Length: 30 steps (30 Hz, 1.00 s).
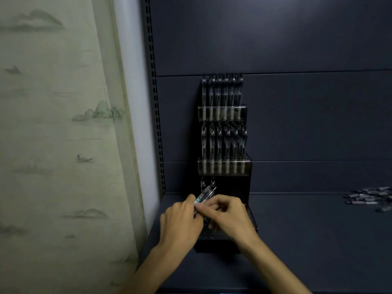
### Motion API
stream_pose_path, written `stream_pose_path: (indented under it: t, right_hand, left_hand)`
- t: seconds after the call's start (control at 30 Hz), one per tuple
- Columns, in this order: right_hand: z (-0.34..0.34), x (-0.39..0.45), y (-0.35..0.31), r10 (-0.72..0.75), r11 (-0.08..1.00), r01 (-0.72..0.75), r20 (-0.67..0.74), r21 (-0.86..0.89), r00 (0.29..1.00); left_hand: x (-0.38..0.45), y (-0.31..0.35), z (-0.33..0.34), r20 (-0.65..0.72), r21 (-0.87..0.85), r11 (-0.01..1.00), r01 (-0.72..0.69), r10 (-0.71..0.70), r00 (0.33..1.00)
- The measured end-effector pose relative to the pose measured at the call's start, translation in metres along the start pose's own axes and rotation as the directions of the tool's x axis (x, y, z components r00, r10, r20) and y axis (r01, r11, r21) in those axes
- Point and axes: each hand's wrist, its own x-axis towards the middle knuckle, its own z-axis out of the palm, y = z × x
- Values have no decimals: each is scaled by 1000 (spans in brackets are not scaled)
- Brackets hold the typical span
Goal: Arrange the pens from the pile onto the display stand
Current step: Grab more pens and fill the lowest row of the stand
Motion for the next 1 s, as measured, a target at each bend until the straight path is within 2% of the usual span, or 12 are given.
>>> stream_pose_path:
  t: [0.17, 0.4, 0.57, 0.67, 0.73, 0.8, 0.87, 0.9, 1.0]
  right_hand:
    - [-2, 1, 2, 54, 989, -56, 20, 135, 998]
    - [-2, 0, 0, 61, 970, -72, 56, 232, 997]
    - [-17, 9, 1, 106, 903, -73, -56, 422, 993]
    - [-28, 17, 3, 84, 879, 6, -167, 477, 982]
    - [-35, 20, 5, 5, 928, 97, -274, 359, 962]
    - [-42, 22, 8, -147, 980, 185, -364, 70, 920]
    - [-45, 23, 10, -310, 944, 233, -381, -234, 871]
    - [-46, 23, 11, -368, 910, 251, -360, -330, 857]
    - [-42, 26, 16, -464, 822, 282, -294, -494, 836]
  left_hand:
    - [-3, 5, -1, 18, -4, 1000, -16, 16, 1000]
    - [-1, 11, -3, 5, -11, 1000, -16, 17, 1000]
    - [2, 4, -3, -49, -20, 1000, -5, 4, 999]
    - [2, -2, -1, -85, -28, 1000, 6, -8, 996]
    - [1, -4, 0, -107, -29, 999, 16, -19, 994]
    - [1, -6, -1, -114, -29, 999, 27, -30, 993]
    - [0, -7, -2, -107, -21, 999, 50, -52, 993]
    - [1, -7, -2, -102, -19, 998, 58, -59, 993]
    - [1, -8, -1, -98, -20, 998, 60, -62, 993]
